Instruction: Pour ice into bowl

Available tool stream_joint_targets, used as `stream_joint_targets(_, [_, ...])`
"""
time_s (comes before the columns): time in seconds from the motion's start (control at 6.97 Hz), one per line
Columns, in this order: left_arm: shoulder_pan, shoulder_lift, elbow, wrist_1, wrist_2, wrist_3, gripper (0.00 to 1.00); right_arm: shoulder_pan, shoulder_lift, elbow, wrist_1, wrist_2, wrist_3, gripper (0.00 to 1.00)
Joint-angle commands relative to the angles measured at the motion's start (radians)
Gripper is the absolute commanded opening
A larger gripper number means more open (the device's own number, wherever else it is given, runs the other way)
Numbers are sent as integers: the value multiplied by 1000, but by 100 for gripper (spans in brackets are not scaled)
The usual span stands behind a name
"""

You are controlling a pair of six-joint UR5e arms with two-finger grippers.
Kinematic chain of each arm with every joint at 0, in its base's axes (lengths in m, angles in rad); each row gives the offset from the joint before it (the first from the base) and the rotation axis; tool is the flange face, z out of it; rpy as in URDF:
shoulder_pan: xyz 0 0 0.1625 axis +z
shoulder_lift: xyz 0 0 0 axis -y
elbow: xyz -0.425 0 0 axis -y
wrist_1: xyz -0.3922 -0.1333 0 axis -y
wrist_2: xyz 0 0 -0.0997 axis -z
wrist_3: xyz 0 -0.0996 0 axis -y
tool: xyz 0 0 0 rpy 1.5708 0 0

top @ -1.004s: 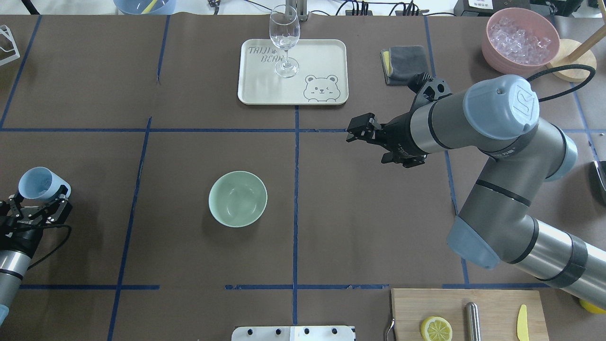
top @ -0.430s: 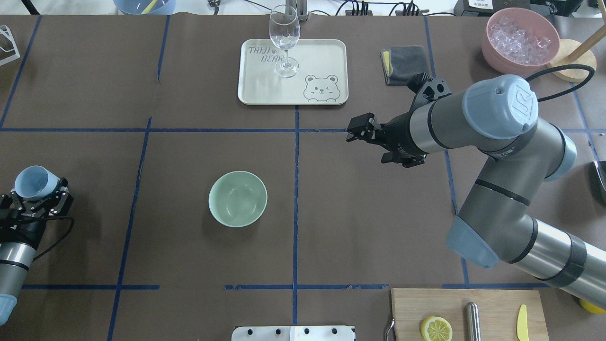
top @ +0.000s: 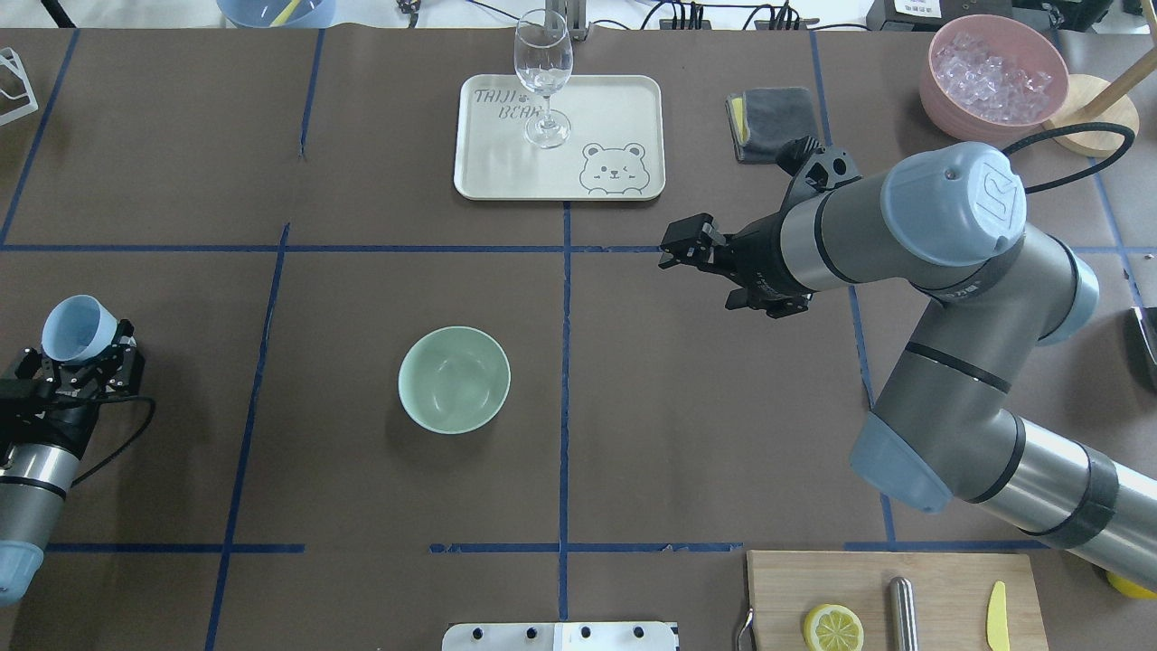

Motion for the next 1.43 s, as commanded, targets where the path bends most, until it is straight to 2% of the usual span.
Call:
stream_joint_targets(0.0, [-54, -35, -99, -102, -82, 345, 0, -1, 0, 2, 0, -5, -2, 100])
stream_joint_targets(0.29, [-62, -101, -217, -92, -108, 606, 0, 0, -8, 0, 0, -5, -8, 100])
stream_joint_targets(0.43, [-64, -101, -320, -92, -124, 855, 0, 3, -13, 11, 0, -5, -7, 100])
stream_joint_targets(0.57, [-54, -105, -341, -89, -141, 1047, 0, 5, -16, 14, 0, -5, -5, 100])
stream_joint_targets(0.72, [-41, -109, -351, -84, -170, 1131, 0, 3, -16, 11, 0, -5, -5, 100])
stream_joint_targets(0.86, [-27, -140, -355, 7, -197, 1133, 0, 3, -16, 8, 0, -5, -5, 100])
stream_joint_targets(1.15, [-22, -258, -368, 366, -198, 1140, 0, 3, -20, 5, 0, -3, -8, 100])
stream_joint_targets(1.29, [-4, -260, -388, 459, -199, 1140, 0, 2, -20, 2, 0, -3, -7, 100])
